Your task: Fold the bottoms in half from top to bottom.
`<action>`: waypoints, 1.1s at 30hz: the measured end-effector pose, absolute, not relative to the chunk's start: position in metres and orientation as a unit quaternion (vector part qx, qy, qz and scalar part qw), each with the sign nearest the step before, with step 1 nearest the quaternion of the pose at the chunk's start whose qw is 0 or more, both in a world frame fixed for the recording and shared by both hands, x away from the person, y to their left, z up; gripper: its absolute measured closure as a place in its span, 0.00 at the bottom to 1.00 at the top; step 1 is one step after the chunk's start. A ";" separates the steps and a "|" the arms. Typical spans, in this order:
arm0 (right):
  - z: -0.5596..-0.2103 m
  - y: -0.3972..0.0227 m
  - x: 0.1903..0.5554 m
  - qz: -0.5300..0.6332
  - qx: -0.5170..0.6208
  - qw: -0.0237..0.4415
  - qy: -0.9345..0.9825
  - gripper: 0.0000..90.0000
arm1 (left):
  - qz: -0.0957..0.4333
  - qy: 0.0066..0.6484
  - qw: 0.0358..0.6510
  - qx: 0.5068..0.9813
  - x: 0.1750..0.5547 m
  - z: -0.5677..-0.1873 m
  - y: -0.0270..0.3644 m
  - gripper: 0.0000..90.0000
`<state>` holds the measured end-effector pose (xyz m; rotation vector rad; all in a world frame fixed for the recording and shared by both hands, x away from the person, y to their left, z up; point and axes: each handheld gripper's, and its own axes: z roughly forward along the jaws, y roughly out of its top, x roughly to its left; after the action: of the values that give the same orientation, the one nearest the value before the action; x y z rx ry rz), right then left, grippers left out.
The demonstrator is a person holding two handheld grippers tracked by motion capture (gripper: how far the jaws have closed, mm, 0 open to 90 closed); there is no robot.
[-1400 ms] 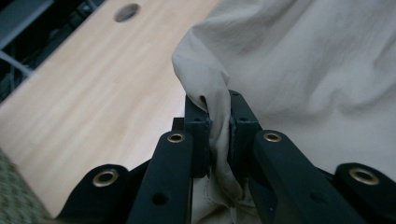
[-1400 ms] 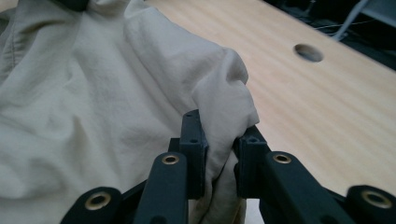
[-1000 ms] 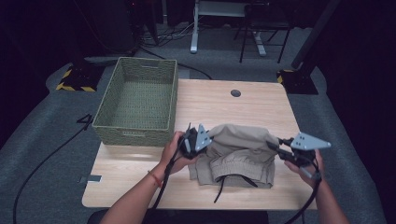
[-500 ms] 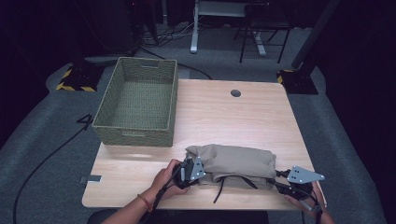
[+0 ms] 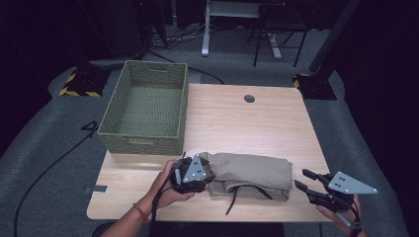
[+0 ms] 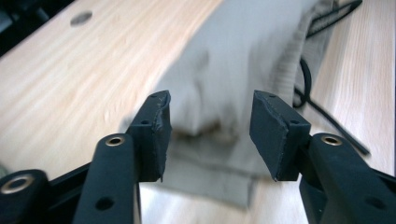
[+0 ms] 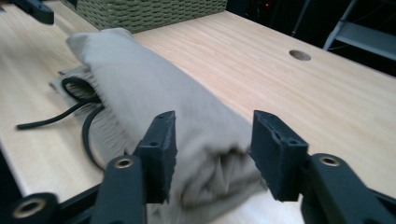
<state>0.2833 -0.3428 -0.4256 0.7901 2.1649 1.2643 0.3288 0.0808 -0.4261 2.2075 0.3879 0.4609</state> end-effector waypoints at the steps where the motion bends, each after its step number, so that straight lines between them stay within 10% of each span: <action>1: -0.424 -0.336 0.288 0.460 0.285 0.252 0.802 0.60 | 0.177 0.148 0.411 0.882 0.333 -0.425 0.076 0.62; 12: -0.473 -0.299 0.317 0.394 0.306 0.179 0.848 0.65 | 0.104 0.103 0.350 0.925 0.353 -0.471 0.038 0.76; 21: -0.485 -0.313 0.322 0.402 0.334 0.209 0.827 0.57 | 0.080 0.125 0.368 0.918 0.341 -0.492 0.032 0.81; 33: -0.465 -0.328 0.338 0.403 0.400 0.241 0.787 0.31 | 0.125 0.129 0.428 0.885 0.319 -0.447 0.046 0.34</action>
<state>0.3376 -0.3279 -0.4650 1.0937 2.1525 1.1018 0.3190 0.0463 -0.4466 2.2108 0.3220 0.3131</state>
